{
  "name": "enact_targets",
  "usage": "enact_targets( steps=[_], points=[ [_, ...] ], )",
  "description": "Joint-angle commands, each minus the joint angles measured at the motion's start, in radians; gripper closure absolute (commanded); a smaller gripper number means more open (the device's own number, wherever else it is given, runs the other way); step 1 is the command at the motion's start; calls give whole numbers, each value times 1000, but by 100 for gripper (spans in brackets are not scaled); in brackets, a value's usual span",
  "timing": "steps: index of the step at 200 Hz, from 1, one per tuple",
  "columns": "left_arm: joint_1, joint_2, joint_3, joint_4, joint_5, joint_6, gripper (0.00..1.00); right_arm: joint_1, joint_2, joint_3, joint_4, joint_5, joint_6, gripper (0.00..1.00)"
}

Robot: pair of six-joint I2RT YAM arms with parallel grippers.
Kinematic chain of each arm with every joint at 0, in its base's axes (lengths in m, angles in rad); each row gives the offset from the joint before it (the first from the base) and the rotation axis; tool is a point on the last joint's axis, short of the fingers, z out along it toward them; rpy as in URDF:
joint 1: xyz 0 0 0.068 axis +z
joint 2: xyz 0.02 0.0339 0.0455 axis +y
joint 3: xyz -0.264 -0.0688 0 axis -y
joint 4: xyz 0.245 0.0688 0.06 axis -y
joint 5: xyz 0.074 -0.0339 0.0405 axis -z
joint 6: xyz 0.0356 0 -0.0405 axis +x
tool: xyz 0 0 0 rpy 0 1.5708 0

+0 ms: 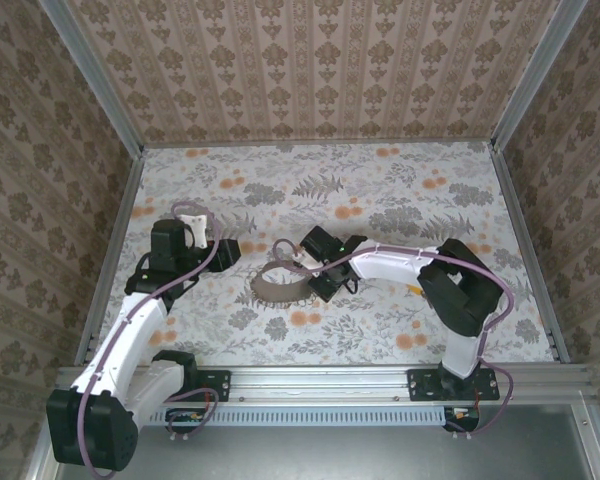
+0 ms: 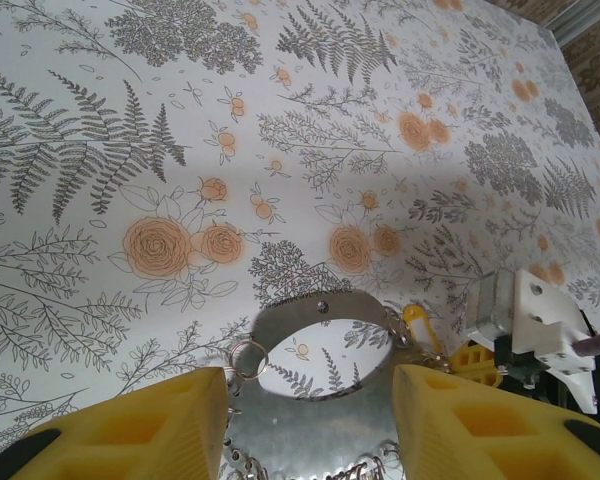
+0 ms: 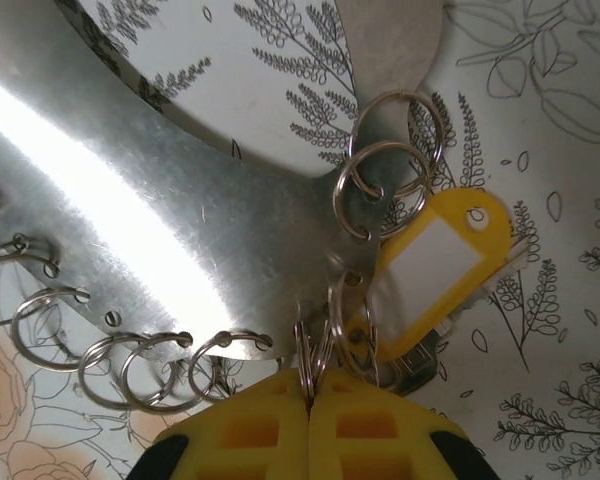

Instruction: Put the keys on the keyring

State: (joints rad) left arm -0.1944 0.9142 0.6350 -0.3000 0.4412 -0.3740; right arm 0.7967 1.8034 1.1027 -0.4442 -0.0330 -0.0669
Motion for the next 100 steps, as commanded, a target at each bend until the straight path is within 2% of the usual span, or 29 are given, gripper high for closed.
enact_targets(
  steps=[1, 35, 62, 100],
  points=[
    [10, -17, 2, 8, 16, -11, 52, 7, -96, -47, 50, -25, -51, 100],
    [12, -16, 8, 10, 26, -9, 52, 6, -216, -124, 112, -123, -117, 100],
    [12, -25, 9, 23, 49, -5, 53, 2, -340, -192, 204, -269, -154, 100],
    [5, -84, 7, 94, 139, -11, 54, -24, -498, -234, 302, -451, -148, 100]
  ],
)
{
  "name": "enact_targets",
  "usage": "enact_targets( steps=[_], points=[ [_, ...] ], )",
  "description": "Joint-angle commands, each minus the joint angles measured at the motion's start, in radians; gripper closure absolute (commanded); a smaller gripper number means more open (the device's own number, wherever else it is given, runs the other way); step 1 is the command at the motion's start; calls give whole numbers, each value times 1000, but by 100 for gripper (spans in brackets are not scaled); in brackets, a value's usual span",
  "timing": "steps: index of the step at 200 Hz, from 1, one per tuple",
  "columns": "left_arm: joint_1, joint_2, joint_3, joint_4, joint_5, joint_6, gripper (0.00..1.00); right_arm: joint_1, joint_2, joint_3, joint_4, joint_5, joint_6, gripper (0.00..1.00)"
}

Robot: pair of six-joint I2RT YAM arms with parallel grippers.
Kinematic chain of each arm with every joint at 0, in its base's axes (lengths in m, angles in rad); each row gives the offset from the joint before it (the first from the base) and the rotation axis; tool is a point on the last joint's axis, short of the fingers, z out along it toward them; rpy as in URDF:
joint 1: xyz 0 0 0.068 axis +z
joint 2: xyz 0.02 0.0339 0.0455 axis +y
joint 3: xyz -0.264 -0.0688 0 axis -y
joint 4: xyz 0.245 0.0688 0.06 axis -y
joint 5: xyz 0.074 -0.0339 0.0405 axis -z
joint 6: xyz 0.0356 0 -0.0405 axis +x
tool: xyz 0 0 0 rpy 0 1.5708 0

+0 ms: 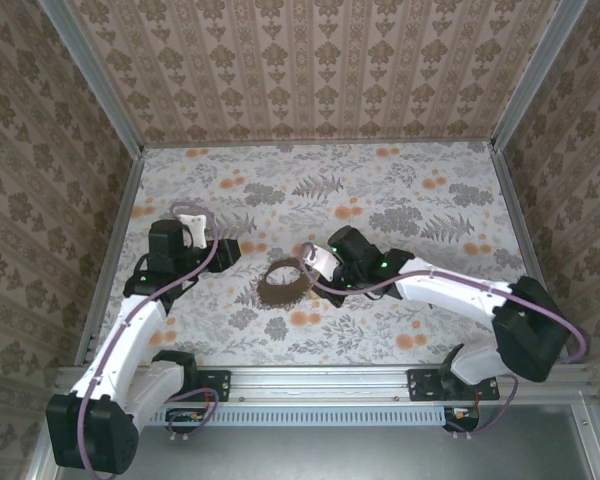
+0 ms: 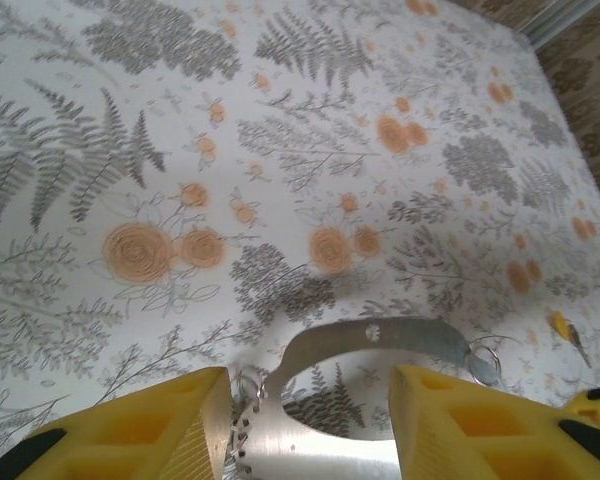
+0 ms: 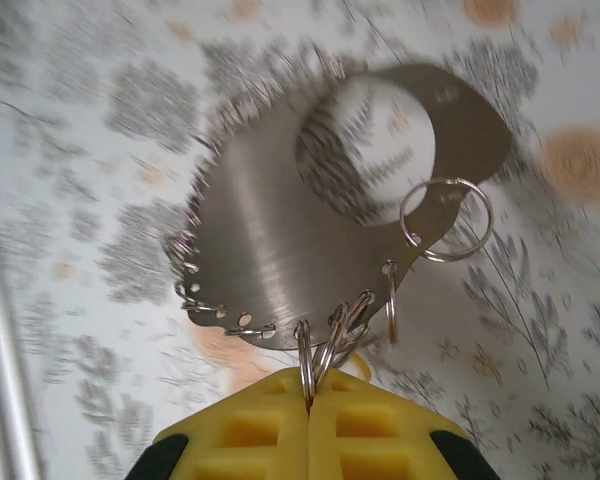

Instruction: Put the keys on the keyring

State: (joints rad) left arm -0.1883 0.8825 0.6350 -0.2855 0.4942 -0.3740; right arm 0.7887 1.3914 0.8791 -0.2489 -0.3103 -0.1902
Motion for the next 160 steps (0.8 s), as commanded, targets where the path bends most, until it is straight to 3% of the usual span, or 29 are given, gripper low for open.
enact_targets(
  steps=[1, 39, 90, 136, 160],
  points=[
    [-2, -53, 6, 81, 89, -12, 54, -17, -87, -11, 108, -175, -25, 100],
    [-51, -128, -25, 251, 229, -67, 56, -68, -184, -28, 244, -325, 55, 100],
    [-196, -173, -16, 433, 380, -85, 57, -111, -211, -14, 475, -464, 211, 100],
    [-260, -140, 21, 479, 444, -78, 77, -112, -187, -2, 581, -504, 267, 100],
    [-282, -125, 41, 502, 463, -80, 78, -114, -182, 11, 593, -521, 269, 100]
  ],
)
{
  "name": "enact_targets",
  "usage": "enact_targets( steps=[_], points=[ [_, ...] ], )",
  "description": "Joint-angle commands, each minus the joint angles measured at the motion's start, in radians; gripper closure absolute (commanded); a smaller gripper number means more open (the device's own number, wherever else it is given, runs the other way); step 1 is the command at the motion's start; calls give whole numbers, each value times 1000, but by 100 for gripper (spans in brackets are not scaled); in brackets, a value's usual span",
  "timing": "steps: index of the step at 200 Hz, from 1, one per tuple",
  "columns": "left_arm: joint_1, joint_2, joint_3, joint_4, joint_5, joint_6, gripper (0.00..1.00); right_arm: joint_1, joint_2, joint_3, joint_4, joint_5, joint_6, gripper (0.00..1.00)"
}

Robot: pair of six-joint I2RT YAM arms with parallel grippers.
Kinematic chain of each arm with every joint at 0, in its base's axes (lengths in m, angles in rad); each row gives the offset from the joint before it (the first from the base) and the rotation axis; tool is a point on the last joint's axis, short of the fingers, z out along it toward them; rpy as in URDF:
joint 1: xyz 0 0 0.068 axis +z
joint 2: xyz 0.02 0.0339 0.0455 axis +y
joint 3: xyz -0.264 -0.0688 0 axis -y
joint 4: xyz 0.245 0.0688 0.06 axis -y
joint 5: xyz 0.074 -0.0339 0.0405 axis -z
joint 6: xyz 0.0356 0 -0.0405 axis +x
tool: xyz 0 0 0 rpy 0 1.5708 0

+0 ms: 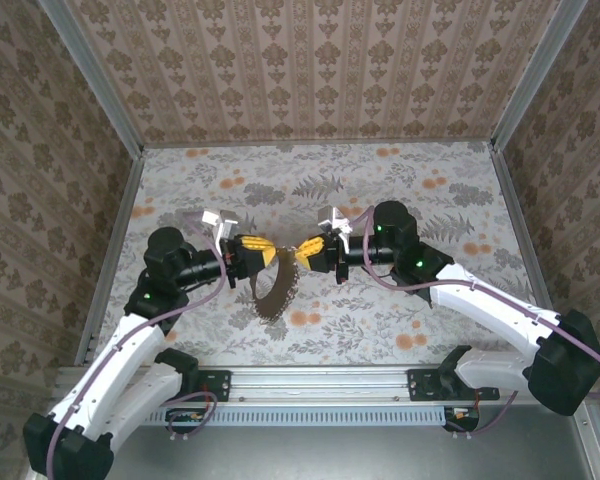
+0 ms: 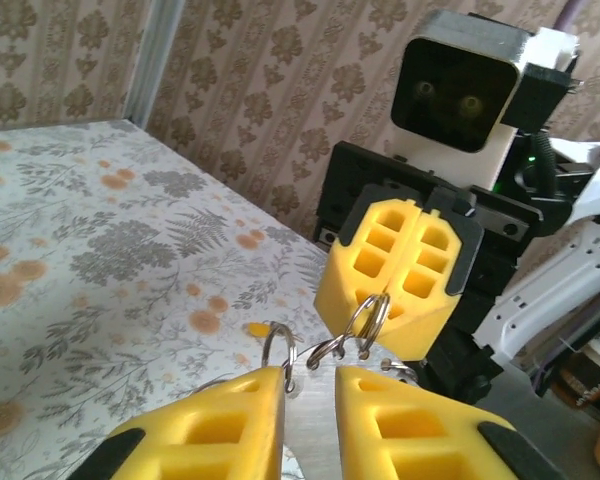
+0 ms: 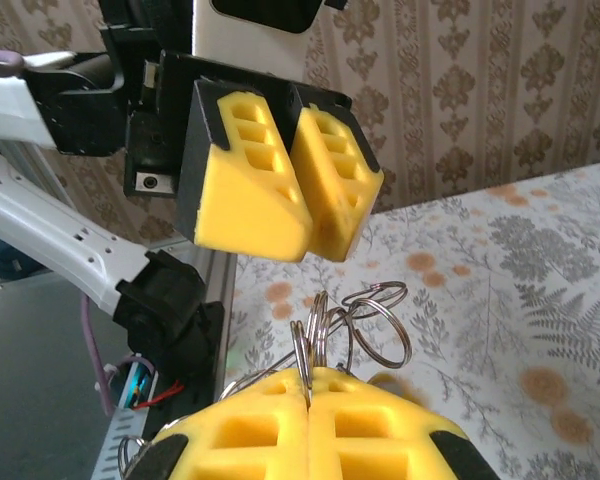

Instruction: Put the keys on the keyring

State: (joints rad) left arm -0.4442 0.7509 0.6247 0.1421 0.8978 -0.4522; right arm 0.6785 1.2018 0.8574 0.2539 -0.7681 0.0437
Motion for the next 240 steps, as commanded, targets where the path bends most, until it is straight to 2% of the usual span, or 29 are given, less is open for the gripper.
enact_targets(
  steps=[1, 14, 31, 69, 151, 224, 240],
  points=[
    [-30, 7, 52, 74, 59, -1, 78, -4, 8, 34, 90, -64, 35, 100],
    [-40, 18, 73, 70, 66, 10, 72, -4, 13, 42, 88, -74, 33, 100],
    [-45, 30, 108, 8, 79, 56, 71, -7, 15, 48, 85, -81, 29, 100],
    [-57, 47, 172, -127, 105, 156, 71, -16, 10, 63, 83, -102, 30, 100],
    [-91, 103, 255, -266, 85, 287, 73, -19, 1, 86, 32, -139, -2, 100],
    [-108, 126, 284, -329, 98, 341, 83, -20, 2, 90, 33, -140, -7, 100],
    [-112, 128, 287, -335, 102, 347, 89, -19, 5, 91, 34, -140, -5, 100]
  ],
)
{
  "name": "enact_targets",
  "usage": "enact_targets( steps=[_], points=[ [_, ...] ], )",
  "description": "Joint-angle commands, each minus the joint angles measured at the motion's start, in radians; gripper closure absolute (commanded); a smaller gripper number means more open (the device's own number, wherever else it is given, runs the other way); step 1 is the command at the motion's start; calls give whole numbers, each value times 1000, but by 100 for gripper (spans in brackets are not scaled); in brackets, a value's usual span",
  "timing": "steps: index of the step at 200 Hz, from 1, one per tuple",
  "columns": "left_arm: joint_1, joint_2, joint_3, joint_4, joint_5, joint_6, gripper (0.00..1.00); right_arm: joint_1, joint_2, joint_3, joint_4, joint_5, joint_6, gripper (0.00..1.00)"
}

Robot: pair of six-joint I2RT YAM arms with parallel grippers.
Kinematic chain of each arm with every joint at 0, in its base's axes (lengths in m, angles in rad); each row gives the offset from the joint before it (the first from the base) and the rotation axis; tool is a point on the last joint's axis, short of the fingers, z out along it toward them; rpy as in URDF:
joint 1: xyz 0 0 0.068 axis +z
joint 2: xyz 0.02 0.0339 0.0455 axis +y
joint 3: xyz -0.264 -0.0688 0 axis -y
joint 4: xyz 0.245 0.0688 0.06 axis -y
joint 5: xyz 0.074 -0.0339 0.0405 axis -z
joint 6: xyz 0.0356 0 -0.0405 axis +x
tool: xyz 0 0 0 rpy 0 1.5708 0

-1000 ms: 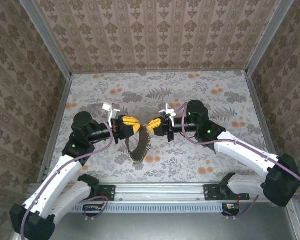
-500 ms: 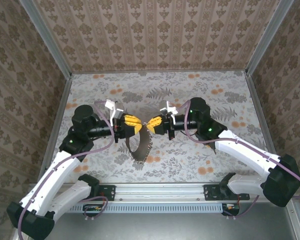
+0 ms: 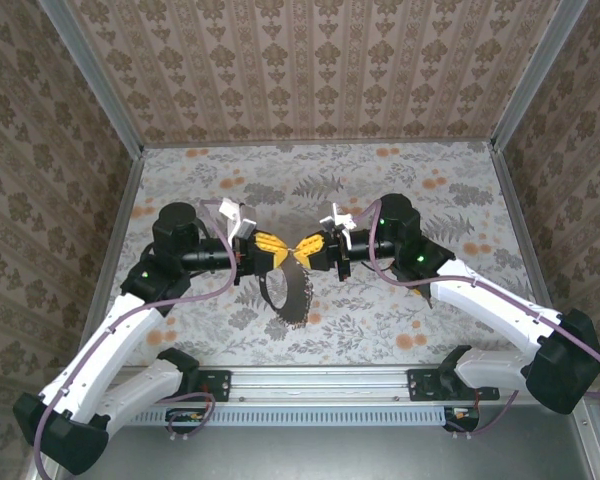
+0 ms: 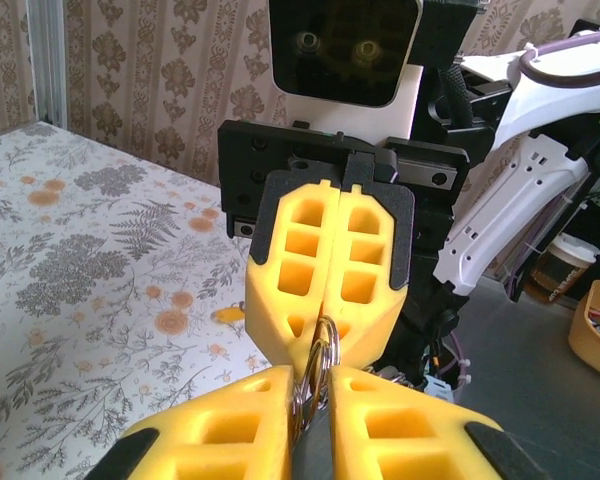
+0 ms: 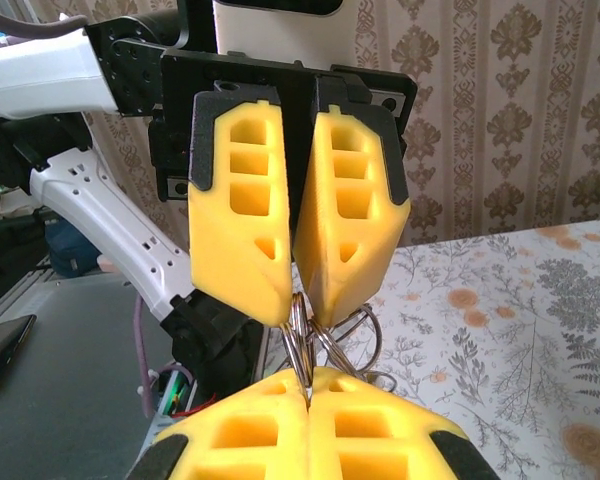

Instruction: Put the keys on the keyring

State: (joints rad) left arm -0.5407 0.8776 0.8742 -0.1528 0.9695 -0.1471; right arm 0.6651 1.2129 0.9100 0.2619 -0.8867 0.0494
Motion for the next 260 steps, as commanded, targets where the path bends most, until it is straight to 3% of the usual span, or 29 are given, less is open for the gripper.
enact_targets(
  steps=[1, 45, 124, 169, 193, 210, 260],
  points=[
    [-16, 1, 38, -41, 30, 42, 89, -5, -6, 40, 26, -21, -10, 100],
    [-24, 10, 47, -62, 38, 60, 99, -6, -4, 44, 15, -10, -15, 100],
    [-31, 32, 63, -94, 52, 87, 100, -5, -4, 49, -3, 5, -31, 100],
    [-15, 19, 72, -119, -19, 122, 100, -6, -19, 49, -60, 37, -63, 100],
    [2, 13, 70, -108, -46, 118, 100, -5, -46, 35, -90, 75, -85, 81],
    [11, 8, 64, -98, -59, 117, 100, -6, -62, 27, -99, 92, -92, 75],
    [25, 13, 65, -85, -63, 118, 100, -5, -82, 23, -138, 100, -109, 73]
  ],
)
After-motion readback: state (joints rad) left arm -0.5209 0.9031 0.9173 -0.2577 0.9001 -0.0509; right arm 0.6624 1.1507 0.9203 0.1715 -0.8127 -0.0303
